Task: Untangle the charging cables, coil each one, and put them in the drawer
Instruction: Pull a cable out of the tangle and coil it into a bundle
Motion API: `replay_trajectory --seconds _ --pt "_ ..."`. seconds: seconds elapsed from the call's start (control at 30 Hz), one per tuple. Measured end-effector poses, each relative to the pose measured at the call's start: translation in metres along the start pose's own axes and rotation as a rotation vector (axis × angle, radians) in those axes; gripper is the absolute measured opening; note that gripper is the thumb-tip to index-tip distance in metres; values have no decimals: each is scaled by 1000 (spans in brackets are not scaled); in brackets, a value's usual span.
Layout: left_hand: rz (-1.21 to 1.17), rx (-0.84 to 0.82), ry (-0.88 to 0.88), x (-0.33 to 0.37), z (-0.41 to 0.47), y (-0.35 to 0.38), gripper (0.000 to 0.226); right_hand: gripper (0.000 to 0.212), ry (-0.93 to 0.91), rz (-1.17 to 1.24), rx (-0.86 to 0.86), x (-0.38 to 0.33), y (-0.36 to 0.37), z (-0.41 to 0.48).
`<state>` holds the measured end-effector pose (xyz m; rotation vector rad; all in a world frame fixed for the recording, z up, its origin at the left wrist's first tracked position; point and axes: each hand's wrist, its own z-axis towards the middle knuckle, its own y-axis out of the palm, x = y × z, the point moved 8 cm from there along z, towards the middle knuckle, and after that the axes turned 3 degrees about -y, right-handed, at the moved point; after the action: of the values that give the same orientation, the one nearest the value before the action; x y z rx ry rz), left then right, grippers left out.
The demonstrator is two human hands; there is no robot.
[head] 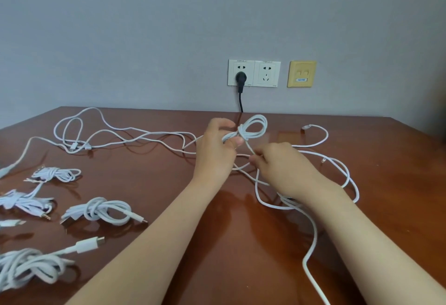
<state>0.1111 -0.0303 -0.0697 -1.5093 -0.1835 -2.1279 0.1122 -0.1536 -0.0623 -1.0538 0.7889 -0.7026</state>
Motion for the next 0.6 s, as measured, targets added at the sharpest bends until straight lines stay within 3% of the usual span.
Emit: replay_trajectory --seconds 0.1,0.2,0.3,0.47,0.53,0.6 --pt "126 4 31 2 1 -3 15 29 -100 -240 77 -18 -17 -9" --pt "251 4 60 7 1 -4 7 20 -180 -292 154 -30 -31 -16" --pt "381 -28 114 10 -2 -1 13 15 -252 -306 151 -34 -27 -15" --pt "632 -182 294 19 -13 19 26 24 -260 -240 215 -24 -29 -12" --pt "596 -272 324 20 -17 28 17 19 -203 -127 256 -12 -37 -11" --pt "525 -361 328 18 -20 34 30 12 -137 73 285 3 -44 -9"
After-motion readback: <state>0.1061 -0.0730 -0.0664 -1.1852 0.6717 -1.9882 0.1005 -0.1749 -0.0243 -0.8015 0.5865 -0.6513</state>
